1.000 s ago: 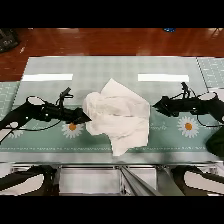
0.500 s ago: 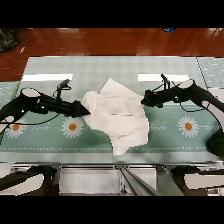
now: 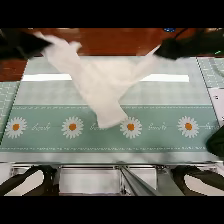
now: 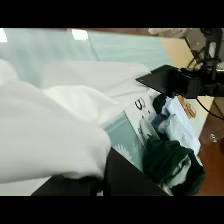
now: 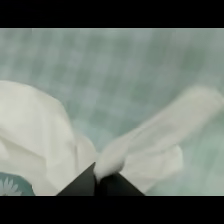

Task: Fold the shirts.

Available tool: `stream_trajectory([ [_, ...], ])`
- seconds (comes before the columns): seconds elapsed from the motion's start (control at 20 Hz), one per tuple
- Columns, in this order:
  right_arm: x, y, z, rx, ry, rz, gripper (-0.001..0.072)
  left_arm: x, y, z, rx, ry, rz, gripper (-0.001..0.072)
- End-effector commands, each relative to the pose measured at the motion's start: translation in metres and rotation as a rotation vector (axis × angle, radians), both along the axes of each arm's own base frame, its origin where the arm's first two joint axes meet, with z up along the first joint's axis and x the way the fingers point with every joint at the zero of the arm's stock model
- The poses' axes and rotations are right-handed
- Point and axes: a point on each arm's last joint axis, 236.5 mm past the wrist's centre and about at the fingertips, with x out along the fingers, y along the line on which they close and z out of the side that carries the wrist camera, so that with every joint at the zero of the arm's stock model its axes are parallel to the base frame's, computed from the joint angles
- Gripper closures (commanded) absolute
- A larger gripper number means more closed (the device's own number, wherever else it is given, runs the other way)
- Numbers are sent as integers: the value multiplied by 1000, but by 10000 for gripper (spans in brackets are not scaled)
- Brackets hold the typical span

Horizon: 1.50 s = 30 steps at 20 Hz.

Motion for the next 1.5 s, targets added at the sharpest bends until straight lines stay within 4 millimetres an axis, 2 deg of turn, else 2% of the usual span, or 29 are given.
stream_trajectory([
  [0.0,-62,-36,148,-98,-404,-103,687,-34,15,109,69,-277,96,687],
  [0.05,-87,-49,177,-122,-497,-144,687,-45,19,124,126,-325,134,687],
  [0.15,-134,-68,212,-156,-605,-208,687,-62,28,140,250,-390,226,687],
  [0.2,-159,-75,223,-167,-642,-231,687,-71,32,144,306,-408,272,687],
  [0.3,-203,-83,230,-180,-662,-249,687,-92,38,148,381,-427,346,688],
  [0.45,-247,-100,216,-195,-599,-305,687,-139,33,155,496,-493,401,688],
  [0.55,-271,-109,194,-210,-509,-331,687,-166,34,160,552,-533,450,687],
  [0.6,-280,-110,181,-212,-452,-332,687,-175,33,157,559,-525,454,687],
  [0.7,-285,-107,154,-209,-355,-316,687,-184,28,134,590,-468,391,687],
  [0.8,-274,-105,119,-207,-249,-314,687,-172,26,93,590,-339,329,687],
  [0.85,-265,-103,92,-211,-172,-306,687,-162,27,67,584,-256,307,687],
  [1.0,-230,-92,2,-211,37,-273,687,-120,38,-38,568,32,260,687],
  [1.2,-162,-85,-110,-136,166,-342,688,-59,57,-181,484,329,320,687],
  [1.25,-145,-85,-133,-124,192,-365,687,-47,59,-209,458,392,333,687],
  [1.35,-106,-87,-162,-121,213,-398,687,-18,59,-251,412,481,329,687],
  [1.45,-62,-89,-186,-107,244,-431,687,20,61,-281,346,541,357,687],
])
